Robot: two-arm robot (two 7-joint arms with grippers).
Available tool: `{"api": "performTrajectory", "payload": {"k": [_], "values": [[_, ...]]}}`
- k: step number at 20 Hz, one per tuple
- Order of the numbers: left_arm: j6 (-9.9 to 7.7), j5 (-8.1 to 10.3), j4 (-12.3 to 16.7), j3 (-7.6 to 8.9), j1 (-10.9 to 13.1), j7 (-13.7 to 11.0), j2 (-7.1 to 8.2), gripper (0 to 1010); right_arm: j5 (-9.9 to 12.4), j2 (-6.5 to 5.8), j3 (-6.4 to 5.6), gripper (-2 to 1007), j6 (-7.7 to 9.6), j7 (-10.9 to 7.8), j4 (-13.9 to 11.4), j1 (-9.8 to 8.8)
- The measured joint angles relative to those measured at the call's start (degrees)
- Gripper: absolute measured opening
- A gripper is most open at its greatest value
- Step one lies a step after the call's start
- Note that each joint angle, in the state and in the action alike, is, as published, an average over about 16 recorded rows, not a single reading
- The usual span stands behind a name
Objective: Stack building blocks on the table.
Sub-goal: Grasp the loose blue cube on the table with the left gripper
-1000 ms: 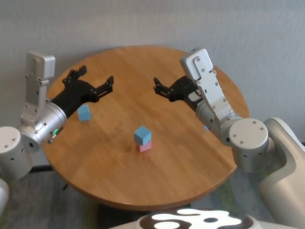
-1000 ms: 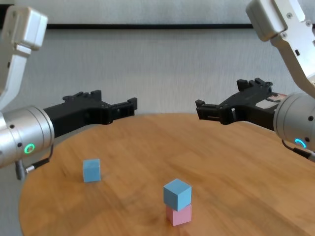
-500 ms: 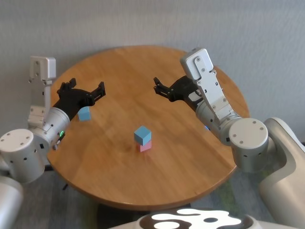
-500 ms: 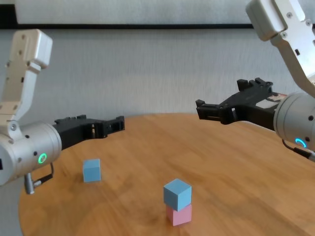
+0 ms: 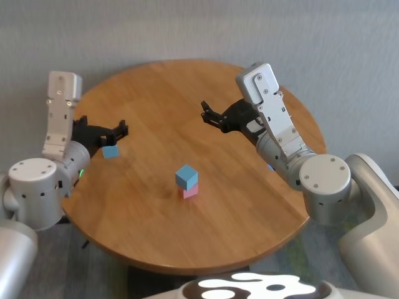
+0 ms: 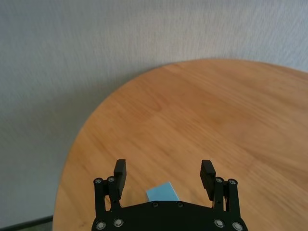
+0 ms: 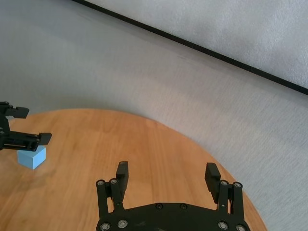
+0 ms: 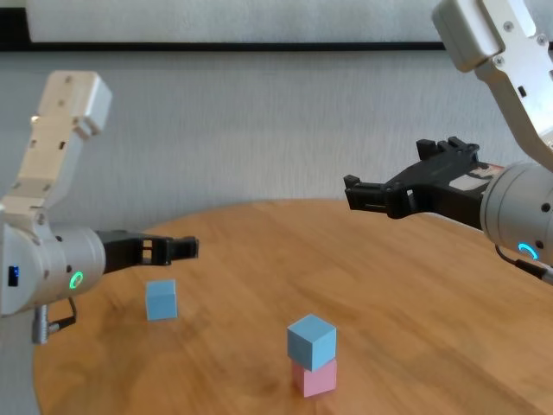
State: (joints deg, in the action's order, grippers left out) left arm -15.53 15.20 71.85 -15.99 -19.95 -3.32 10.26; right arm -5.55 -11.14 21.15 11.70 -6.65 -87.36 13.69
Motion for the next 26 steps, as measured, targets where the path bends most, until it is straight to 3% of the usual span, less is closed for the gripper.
{"api": "performTrajectory", "payload": {"k": [6, 17, 26], "values": [[-3.21, -1.69, 0.29, -0.15, -0.06, 1.57, -1.01, 1000, 0.0, 0.01, 0.0, 1005, 0.03, 0.02, -0.03, -0.02], [-4.86, -1.79, 0.61, 1.13, 1.5, 2.88, -4.02, 1000, 0.0, 0.02, 0.0, 1005, 0.07, 0.03, -0.05, -0.03], [-7.11, -2.61, 1.09, 2.13, 2.23, 3.96, -5.29, 1000, 0.0, 0.02, 0.0, 1005, 0.07, 0.02, -0.05, -0.03]]}}
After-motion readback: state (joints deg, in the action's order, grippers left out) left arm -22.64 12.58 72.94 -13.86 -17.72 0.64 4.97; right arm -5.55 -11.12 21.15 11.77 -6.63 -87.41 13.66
